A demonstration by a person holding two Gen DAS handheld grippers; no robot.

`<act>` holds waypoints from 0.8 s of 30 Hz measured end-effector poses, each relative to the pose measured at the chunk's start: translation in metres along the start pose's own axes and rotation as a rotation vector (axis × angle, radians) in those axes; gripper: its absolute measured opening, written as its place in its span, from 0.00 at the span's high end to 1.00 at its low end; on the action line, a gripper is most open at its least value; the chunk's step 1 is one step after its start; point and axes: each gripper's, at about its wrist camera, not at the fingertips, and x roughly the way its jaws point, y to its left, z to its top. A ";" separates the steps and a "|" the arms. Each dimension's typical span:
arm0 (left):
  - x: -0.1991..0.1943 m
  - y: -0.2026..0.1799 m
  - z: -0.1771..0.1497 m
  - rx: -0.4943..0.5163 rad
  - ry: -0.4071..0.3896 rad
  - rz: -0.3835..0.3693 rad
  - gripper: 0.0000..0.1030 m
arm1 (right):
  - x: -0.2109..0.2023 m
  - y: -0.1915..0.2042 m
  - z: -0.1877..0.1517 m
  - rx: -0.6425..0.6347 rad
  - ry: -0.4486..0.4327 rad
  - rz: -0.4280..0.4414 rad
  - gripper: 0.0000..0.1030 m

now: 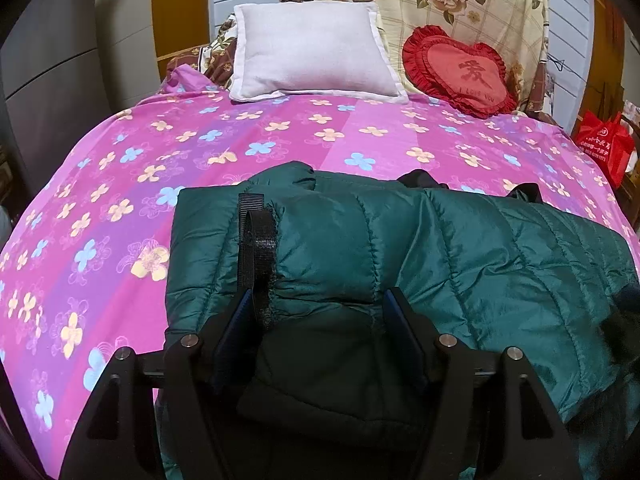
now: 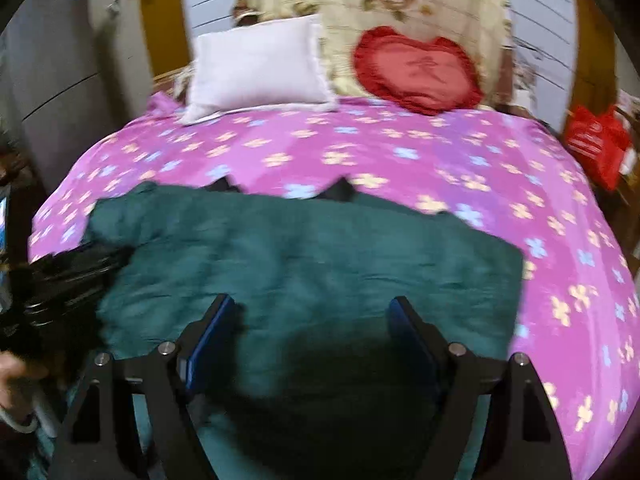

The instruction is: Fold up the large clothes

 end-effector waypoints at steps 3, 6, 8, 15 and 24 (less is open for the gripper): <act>0.000 0.001 0.000 -0.005 -0.005 0.004 0.49 | 0.027 0.024 -0.008 -0.051 0.050 -0.026 0.20; -0.004 0.005 0.000 -0.014 -0.007 -0.009 0.49 | 0.035 0.026 -0.010 -0.050 0.049 -0.039 0.20; -0.011 0.008 0.000 -0.013 0.004 -0.016 0.49 | 0.025 0.020 -0.008 -0.014 0.059 -0.007 0.20; -0.053 0.022 -0.007 -0.021 -0.006 -0.012 0.49 | -0.035 -0.006 -0.023 0.006 0.020 -0.027 0.20; -0.104 0.035 -0.032 0.002 -0.028 -0.011 0.49 | -0.067 -0.052 -0.060 0.138 0.081 -0.040 0.19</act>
